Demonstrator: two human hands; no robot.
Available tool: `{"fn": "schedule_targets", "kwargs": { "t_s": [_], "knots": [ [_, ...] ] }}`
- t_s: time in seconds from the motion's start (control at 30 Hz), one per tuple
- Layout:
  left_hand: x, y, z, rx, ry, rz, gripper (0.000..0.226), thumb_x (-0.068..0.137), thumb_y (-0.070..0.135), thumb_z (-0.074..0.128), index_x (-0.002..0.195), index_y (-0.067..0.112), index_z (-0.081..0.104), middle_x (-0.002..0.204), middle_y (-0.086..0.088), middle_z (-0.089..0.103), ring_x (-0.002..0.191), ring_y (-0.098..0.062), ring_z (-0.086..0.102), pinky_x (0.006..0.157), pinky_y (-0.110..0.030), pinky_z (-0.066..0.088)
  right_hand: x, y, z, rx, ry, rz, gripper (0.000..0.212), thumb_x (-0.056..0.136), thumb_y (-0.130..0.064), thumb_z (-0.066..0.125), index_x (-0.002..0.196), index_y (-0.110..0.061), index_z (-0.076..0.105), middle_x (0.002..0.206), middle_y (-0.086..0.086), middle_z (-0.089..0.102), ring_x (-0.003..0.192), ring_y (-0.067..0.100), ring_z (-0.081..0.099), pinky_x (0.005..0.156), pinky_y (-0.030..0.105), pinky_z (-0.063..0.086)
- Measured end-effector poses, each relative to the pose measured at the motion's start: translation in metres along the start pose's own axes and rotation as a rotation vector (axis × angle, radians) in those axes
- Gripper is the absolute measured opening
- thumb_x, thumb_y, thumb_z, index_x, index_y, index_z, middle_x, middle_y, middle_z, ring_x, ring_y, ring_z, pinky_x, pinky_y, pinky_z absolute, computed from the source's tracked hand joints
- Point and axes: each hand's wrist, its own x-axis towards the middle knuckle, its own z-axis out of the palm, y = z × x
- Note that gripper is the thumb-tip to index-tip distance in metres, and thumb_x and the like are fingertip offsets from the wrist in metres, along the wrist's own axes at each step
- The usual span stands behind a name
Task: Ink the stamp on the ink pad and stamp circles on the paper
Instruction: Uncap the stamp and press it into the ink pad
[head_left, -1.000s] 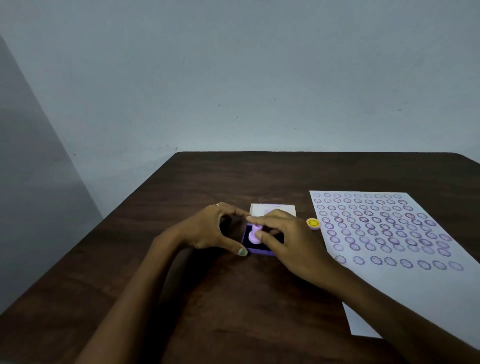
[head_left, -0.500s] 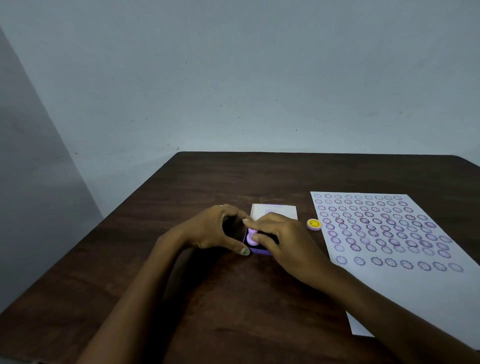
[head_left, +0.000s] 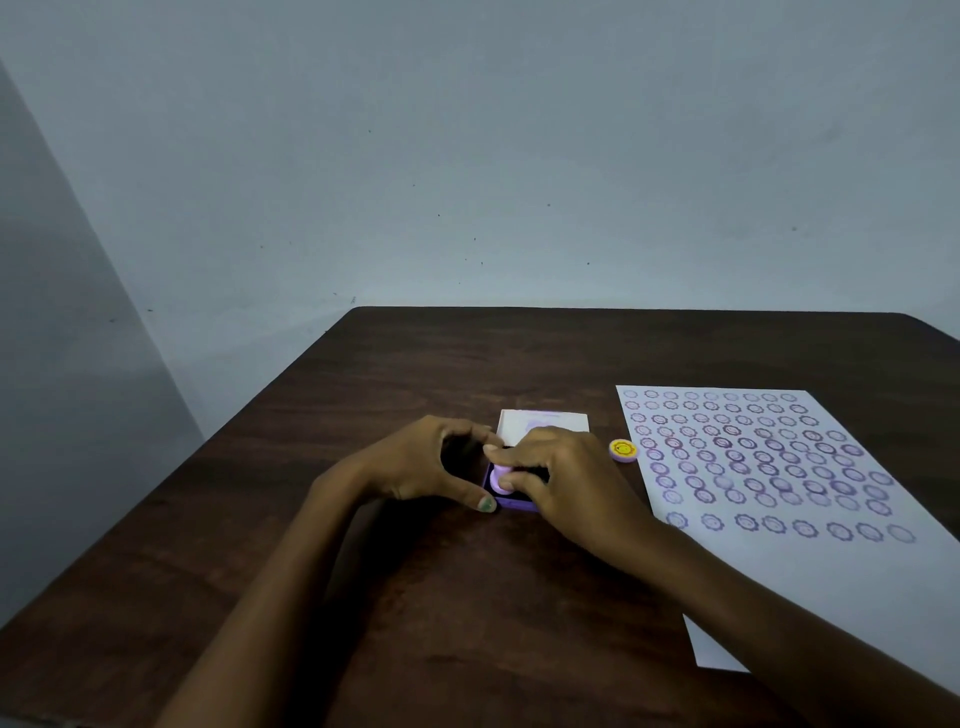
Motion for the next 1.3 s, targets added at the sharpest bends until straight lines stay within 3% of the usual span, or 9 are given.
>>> {"fn": "schedule_targets", "kwargs": {
  "t_s": [0.2,0.3,0.43,0.6,0.73,0.87,0.97,1.17,1.3],
  "knots": [
    [0.001,-0.001,0.000,0.017,-0.003,-0.004,0.056,0.064,0.026,0.086,0.115,0.029,0.064,0.118,0.016,0.065,0.109,0.003,0.058,0.099,-0.022,0.044,0.005,0.001,-0.001,0.006,-0.006,0.022,0.029,0.081,-0.011,0.064,0.110,-0.016,0.067,0.102,0.005,0.072,0.094,0.014,0.063,0.078,0.013,0.041],
    [0.001,0.000,0.000,0.015,0.005,0.000,0.055,0.064,0.024,0.086,0.115,0.028,0.065,0.117,0.016,0.066,0.109,0.004,0.058,0.099,-0.021,0.044,0.002,0.001,0.002,-0.061,-0.018,-0.058,0.029,0.081,-0.013,0.061,0.109,-0.016,0.068,0.095,0.010,0.071,0.090,0.021,0.062,0.078,0.023,0.042],
    [0.000,0.000,0.001,0.017,0.002,-0.009,0.055,0.064,0.026,0.086,0.115,0.030,0.064,0.117,0.018,0.065,0.108,0.006,0.057,0.097,-0.019,0.043,0.004,0.003,-0.001,0.058,0.026,0.050,0.029,0.078,-0.010,0.067,0.107,-0.017,0.069,0.099,0.005,0.072,0.089,0.012,0.064,0.077,0.011,0.042],
    [-0.001,0.000,0.002,0.002,0.005,0.001,0.054,0.063,0.024,0.086,0.113,0.029,0.065,0.117,0.015,0.066,0.110,0.003,0.058,0.099,-0.021,0.043,-0.001,0.002,0.005,-0.002,0.031,-0.034,0.028,0.078,-0.011,0.067,0.106,-0.017,0.070,0.087,0.010,0.072,0.088,0.023,0.060,0.082,0.037,0.046],
    [-0.001,0.001,0.002,0.006,0.005,-0.001,0.053,0.064,0.024,0.086,0.112,0.028,0.065,0.115,0.015,0.067,0.107,0.004,0.058,0.097,-0.019,0.044,0.000,0.007,0.006,-0.026,0.098,0.027,0.028,0.075,-0.020,0.070,0.103,-0.027,0.071,0.087,-0.004,0.073,0.094,0.017,0.047,0.084,0.035,0.029],
    [-0.002,0.001,0.003,-0.001,0.014,-0.012,0.055,0.063,0.023,0.087,0.114,0.029,0.065,0.117,0.015,0.066,0.110,0.004,0.058,0.100,-0.021,0.043,-0.004,0.009,0.011,-0.177,0.112,-0.102,0.028,0.076,-0.024,0.061,0.102,-0.026,0.070,0.079,-0.005,0.074,0.087,0.017,0.046,0.073,0.035,0.029],
    [-0.002,0.001,0.003,-0.002,0.009,-0.003,0.054,0.062,0.025,0.087,0.112,0.029,0.066,0.116,0.016,0.067,0.109,0.003,0.058,0.100,-0.022,0.044,-0.004,0.008,0.009,-0.095,0.119,-0.025,0.027,0.078,-0.024,0.063,0.105,-0.027,0.069,0.085,-0.005,0.074,0.088,0.011,0.041,0.075,0.032,0.023],
    [-0.001,-0.001,0.002,-0.008,-0.006,-0.016,0.054,0.065,0.022,0.086,0.114,0.029,0.064,0.118,0.017,0.064,0.107,0.011,0.055,0.084,0.001,0.039,-0.003,0.008,0.006,-0.123,0.125,-0.023,0.028,0.077,-0.026,0.065,0.104,-0.030,0.069,0.075,-0.015,0.068,0.085,0.011,0.043,0.075,0.033,0.026],
    [0.000,-0.002,0.002,-0.007,-0.001,-0.016,0.054,0.065,0.021,0.086,0.114,0.028,0.064,0.117,0.015,0.065,0.106,0.008,0.057,0.086,-0.002,0.041,-0.004,0.009,0.007,-0.165,0.127,-0.055,0.027,0.077,-0.026,0.065,0.104,-0.031,0.069,0.080,-0.011,0.072,0.085,0.015,0.047,0.074,0.033,0.029]
  ]
}}
